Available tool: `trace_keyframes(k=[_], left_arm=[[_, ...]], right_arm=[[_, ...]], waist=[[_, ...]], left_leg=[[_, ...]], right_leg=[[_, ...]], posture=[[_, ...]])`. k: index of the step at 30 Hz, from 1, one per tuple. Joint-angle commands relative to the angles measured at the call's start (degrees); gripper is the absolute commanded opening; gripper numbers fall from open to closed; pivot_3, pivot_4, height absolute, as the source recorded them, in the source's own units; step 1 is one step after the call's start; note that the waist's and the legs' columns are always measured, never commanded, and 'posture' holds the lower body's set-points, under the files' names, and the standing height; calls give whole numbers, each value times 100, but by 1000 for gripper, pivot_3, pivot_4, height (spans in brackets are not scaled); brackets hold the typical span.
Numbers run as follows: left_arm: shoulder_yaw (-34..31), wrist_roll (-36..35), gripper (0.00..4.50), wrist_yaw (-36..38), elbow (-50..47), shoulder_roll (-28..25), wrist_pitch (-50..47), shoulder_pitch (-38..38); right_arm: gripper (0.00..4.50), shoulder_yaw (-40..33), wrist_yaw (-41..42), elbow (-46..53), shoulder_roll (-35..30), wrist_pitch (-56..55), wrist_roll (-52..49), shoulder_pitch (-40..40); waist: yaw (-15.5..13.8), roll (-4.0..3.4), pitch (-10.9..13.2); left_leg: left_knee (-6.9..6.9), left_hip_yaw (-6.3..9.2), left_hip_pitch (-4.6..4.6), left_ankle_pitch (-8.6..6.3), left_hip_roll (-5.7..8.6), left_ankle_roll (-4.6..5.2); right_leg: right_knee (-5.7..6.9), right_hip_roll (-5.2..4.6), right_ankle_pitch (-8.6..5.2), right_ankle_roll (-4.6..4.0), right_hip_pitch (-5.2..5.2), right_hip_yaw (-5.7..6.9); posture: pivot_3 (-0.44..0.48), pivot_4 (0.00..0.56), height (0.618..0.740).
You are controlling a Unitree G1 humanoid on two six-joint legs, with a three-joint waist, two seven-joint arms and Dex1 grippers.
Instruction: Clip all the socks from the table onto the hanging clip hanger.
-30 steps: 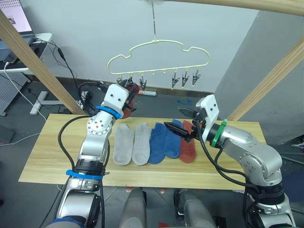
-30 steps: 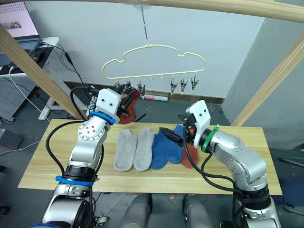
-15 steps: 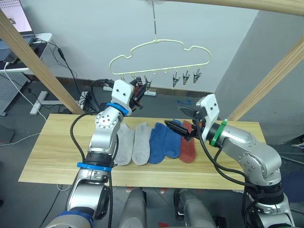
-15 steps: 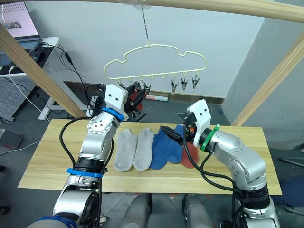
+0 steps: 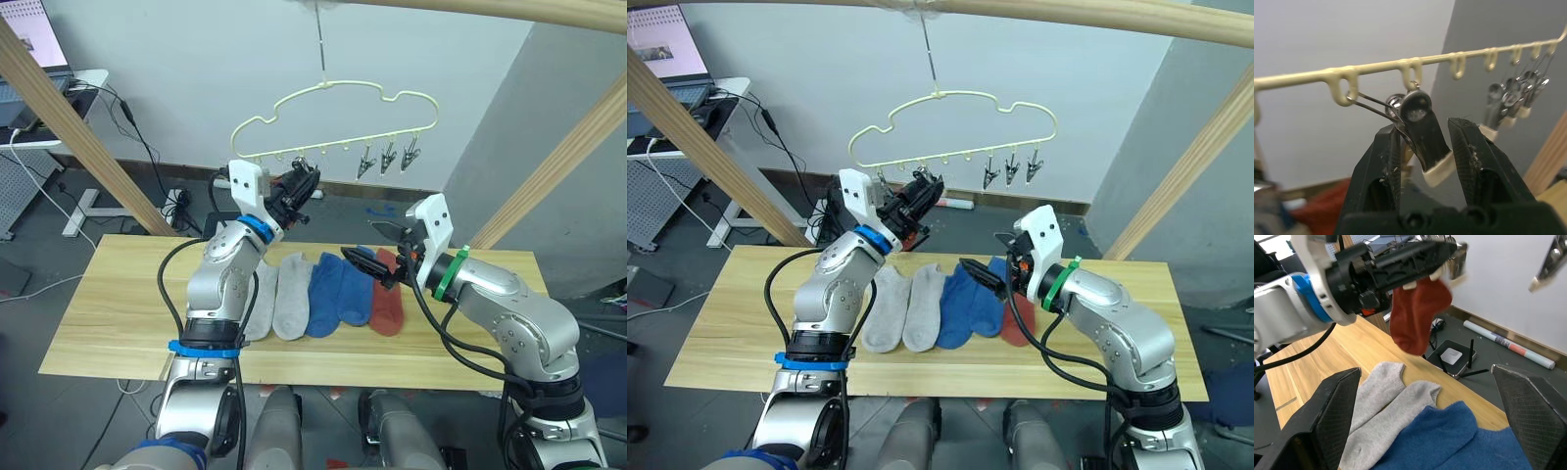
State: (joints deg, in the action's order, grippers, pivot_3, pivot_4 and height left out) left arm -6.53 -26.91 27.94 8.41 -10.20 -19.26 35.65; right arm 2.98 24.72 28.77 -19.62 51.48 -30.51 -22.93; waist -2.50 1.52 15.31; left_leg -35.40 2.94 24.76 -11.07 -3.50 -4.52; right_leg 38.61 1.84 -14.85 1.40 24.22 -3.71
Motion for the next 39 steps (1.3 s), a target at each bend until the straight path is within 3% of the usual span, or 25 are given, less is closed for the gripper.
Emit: trace_keyframes(k=[1, 10, 19, 28, 32, 39], left_arm=[[-141, -208, 1668, -79, -342, -9, -237, 1], [181, 1148, 1668, -423, -334, -689, 529, -512], [114, 1413, 1668, -562, -911, -787, 845, -1178], [64, 1391, 1668, -728, -800, -649, 1052, -959], [48, 1443, 822, -826, -663, -593, 1137, -844], [16, 1441, 822, -958, -722, -551, 1144, -875]], right_arm=[[4500, -147, -25, 132, 10, -129, -75, -34], [4500, -137, -43, 182, 14, -108, -81, -4], [4500, -61, 91, 279, -119, -208, -39, -23], [4500, -81, 322, 325, -175, -570, -133, -177], [4500, -68, 299, 322, -157, -579, -142, -212], [4500, -73, 213, 383, -157, -522, -142, -228]], waist=[[18, 0, 0], [121, 0, 0], [107, -1, 0], [104, -1, 1], [104, -1, 0], [107, -1, 1]], left_leg=[[-5, 3, 0, 0, 0, 0], [-56, 3, -1, 1, 0, 1], [-53, 2, 2, 0, -1, 1], [-54, 3, 2, 0, -2, 1], [-54, 1, 2, 0, 0, 1], [-52, 2, 2, 0, -2, 1]], right_leg=[[6, 1, 0, 0, 0, 2], [34, 3, 3, 6, -4, -7], [29, 3, 2, 5, -2, -7], [30, 3, 2, 6, -2, -6], [28, 3, 2, 6, -2, -8], [28, 3, 2, 6, -1, -7]], posture=[[143, 250, 740], [147, 256, 740], [150, 260, 740], [158, 260, 740], [156, 257, 740], [150, 255, 740]])
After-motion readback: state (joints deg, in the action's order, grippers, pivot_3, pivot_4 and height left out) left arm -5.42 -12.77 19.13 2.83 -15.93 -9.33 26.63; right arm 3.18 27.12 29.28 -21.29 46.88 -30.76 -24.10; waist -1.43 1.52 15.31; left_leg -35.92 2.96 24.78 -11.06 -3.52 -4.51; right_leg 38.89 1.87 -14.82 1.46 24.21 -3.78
